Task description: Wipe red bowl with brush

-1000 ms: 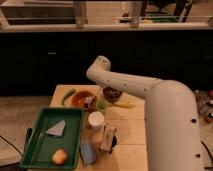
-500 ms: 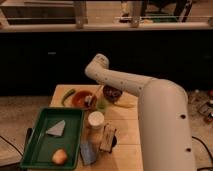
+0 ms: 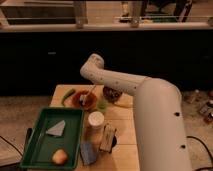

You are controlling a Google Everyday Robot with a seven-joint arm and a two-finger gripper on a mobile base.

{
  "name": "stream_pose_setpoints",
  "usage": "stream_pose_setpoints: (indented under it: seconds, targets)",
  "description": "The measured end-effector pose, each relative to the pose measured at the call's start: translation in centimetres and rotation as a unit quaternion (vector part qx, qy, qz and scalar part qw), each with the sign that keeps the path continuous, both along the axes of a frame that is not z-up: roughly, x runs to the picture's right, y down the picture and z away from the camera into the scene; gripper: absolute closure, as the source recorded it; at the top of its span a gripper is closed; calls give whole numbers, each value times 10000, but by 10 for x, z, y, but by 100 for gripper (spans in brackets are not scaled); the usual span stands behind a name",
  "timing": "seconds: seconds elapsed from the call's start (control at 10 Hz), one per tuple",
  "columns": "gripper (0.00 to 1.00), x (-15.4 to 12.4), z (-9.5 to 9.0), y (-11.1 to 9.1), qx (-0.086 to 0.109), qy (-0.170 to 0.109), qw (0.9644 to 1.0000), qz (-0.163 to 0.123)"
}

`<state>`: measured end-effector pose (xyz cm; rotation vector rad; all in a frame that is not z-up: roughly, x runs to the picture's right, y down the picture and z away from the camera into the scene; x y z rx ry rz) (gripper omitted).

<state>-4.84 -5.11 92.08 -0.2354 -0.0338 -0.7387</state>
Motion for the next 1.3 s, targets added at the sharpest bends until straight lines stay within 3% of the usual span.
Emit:
stream_pose_setpoints:
  seconds: [0.3,0.6,1.3]
  targets:
    - [91,-15,-4,8,-88,-248,9995,-166]
    - [91,-13,-9,16,-197,-425,9987,-181]
    - [91,19,-15,13,-153,-330,9992,193]
